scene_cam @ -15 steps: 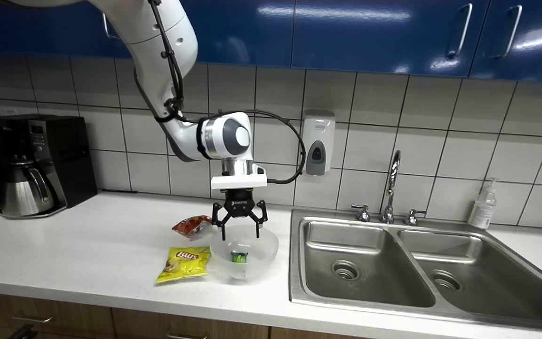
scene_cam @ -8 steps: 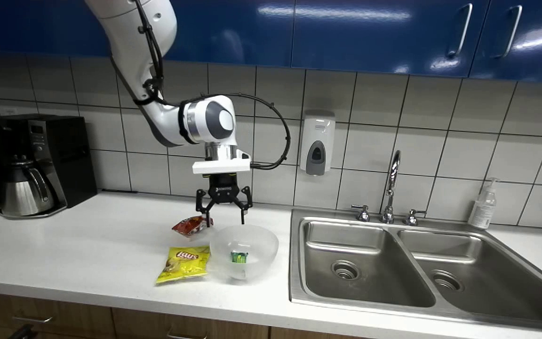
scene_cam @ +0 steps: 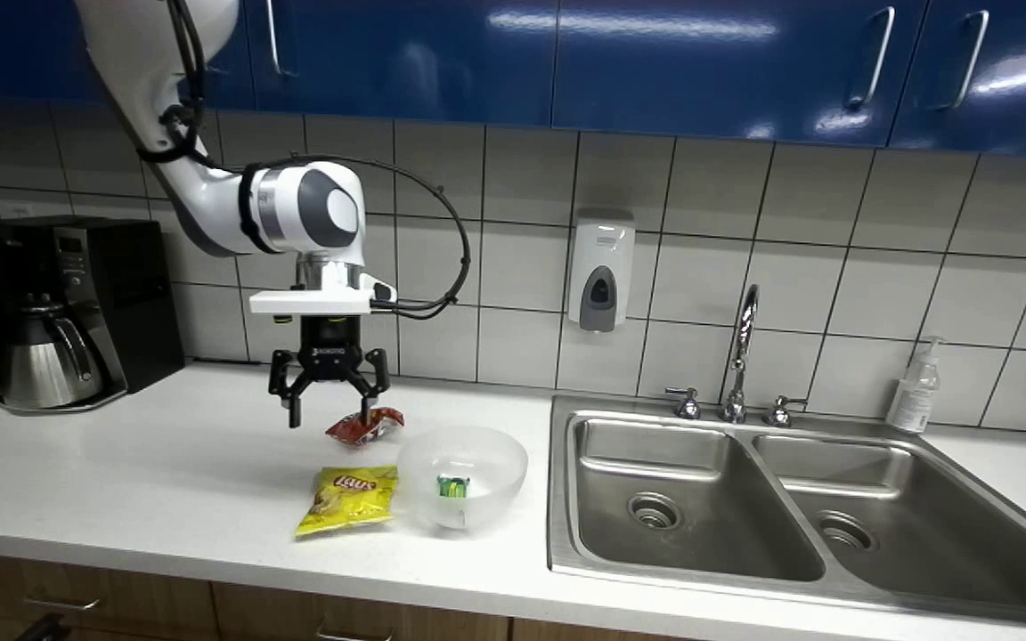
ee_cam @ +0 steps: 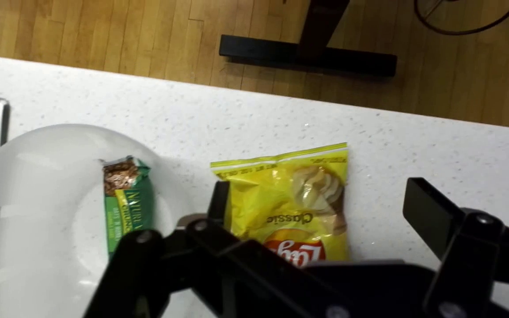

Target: Pick up the green package and put it in the bowl

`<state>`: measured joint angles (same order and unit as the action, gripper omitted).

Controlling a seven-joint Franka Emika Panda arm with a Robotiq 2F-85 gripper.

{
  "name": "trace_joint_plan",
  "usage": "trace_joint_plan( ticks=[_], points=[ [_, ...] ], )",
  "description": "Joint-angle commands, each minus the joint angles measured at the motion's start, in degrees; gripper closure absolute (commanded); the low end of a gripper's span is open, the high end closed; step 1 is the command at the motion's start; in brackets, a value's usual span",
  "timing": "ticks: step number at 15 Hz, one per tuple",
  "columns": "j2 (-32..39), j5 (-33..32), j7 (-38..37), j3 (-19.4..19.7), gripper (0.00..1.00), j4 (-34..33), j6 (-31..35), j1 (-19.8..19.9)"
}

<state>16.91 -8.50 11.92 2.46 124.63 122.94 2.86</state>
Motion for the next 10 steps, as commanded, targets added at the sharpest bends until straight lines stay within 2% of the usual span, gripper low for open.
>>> trace_joint_plan(
  ticks=[1,8,9,10],
  points=[
    [-7.89,2.96,-3.16,-2.09,0.0,8.43,-0.14,-1.52],
    [-18.08,5.74,-5.78,-5.0,0.0,17.94,-2.26,-5.39],
    [-13.35,5.14,-3.97,-4.23,0.0,14.65,-0.79,-4.67],
    [-14.62,5.14,-4.31,-4.5,0.0,15.7,-1.0,-5.11]
  ],
)
